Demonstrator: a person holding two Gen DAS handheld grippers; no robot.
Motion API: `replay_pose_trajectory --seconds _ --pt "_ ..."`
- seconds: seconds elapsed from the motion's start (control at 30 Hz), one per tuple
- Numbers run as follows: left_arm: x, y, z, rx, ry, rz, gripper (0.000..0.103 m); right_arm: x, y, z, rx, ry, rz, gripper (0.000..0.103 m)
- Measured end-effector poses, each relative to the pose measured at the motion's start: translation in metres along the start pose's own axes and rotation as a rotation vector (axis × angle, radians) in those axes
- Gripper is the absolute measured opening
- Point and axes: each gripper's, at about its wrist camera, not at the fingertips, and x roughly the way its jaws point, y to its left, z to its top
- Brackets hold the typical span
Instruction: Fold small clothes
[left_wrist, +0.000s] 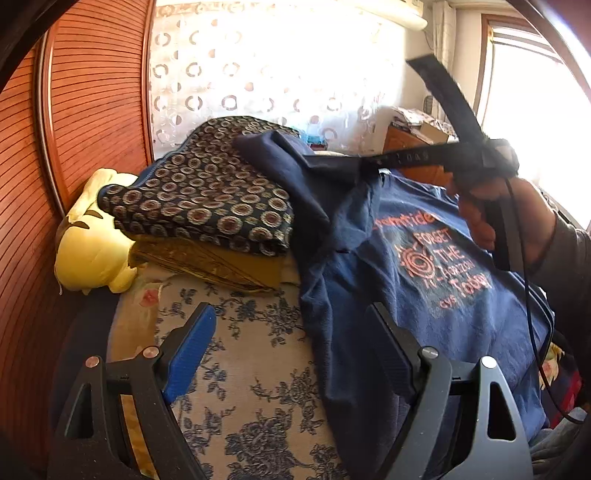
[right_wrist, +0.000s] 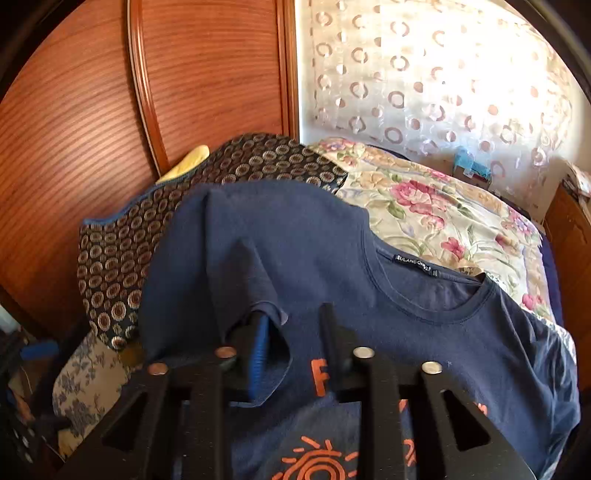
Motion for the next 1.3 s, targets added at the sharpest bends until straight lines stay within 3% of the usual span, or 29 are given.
replay_pose_trajectory --seconds 0.03,0.2,0.33,0.47,0.57,0.67,0.9,1.1,1.3 --pt "0.002 -0.001 0.000 0.001 0.002 -0.002 0.084 -0.001 -0.001 0.001 0.009 -0.015 -0.009 0.051" --pt "0.008 -0.007 -0.003 -0.002 0.012 -0.014 0.084 -0.029 -0.024 -0.011 0.094 -0.087 -0.055 0.059" --pt "0.012 -0.010 -0.003 0.003 0.021 -0.017 0.084 -0.017 -0.037 -0.022 0.197 -0.037 -0.104 0.060" --pt "0.017 -0.015 -0.004 0.006 0.028 -0.022 0.084 0.005 -0.036 -0.036 0.202 0.046 -0.112 0.060" --pt "0.021 -0.017 -0.005 0.006 0.035 -0.023 0.084 0.007 -0.034 -0.046 0.202 0.048 -0.099 0.060" --pt "0.023 -0.021 -0.003 0.007 0.037 -0.027 0.084 -0.001 -0.031 -0.059 0.171 0.019 -0.054 0.060" --pt "0.033 -0.042 0.008 0.034 0.030 -0.045 0.084 -0.043 -0.051 -0.102 0.092 -0.018 -0.067 0.060" --pt "0.056 -0.076 0.028 0.077 0.038 -0.067 0.084 -0.069 -0.086 -0.146 0.102 0.016 -0.121 0.061" --pt "0.084 -0.116 0.043 0.142 0.080 -0.094 0.084 -0.065 -0.130 -0.186 0.160 0.092 -0.186 0.062"
